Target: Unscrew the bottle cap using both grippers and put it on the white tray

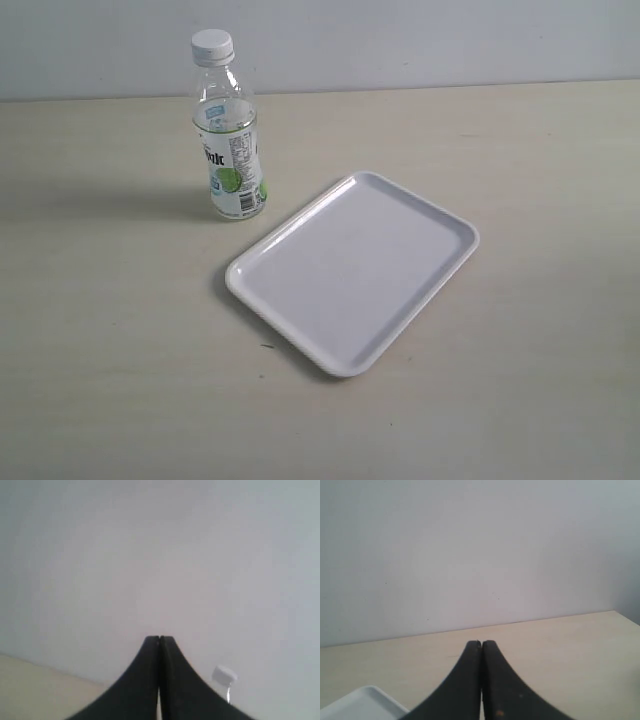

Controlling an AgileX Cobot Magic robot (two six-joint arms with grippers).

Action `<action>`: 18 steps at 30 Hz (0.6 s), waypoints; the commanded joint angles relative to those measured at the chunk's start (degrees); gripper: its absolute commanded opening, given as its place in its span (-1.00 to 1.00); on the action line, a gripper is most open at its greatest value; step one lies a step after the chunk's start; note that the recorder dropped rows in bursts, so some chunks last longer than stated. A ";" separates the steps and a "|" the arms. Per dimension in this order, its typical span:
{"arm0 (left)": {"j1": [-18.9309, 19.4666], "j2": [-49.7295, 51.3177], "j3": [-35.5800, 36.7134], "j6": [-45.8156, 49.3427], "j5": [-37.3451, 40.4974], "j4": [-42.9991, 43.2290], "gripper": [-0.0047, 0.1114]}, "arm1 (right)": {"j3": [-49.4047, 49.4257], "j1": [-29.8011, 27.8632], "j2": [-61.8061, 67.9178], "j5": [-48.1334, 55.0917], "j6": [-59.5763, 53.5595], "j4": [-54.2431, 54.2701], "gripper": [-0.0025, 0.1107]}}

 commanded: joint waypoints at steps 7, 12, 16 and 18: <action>0.06 35.24 -7.54 -11.98 -18.59 17.92 -0.92 | 0.27 0.13 -0.38 -0.21 -0.46 0.10 -0.96; 0.06 58.81 -19.96 -12.74 -18.71 30.06 -0.92 | 0.27 0.13 -0.38 -0.21 -0.46 0.10 -0.96; 0.06 74.83 -28.38 -12.63 -18.71 35.51 -0.92 | 0.27 0.13 -0.38 -0.21 -0.46 0.10 -0.96; 0.06 81.77 -32.24 -14.37 -18.86 42.57 -0.92 | 0.27 0.13 -0.38 -0.21 -0.46 0.10 -0.96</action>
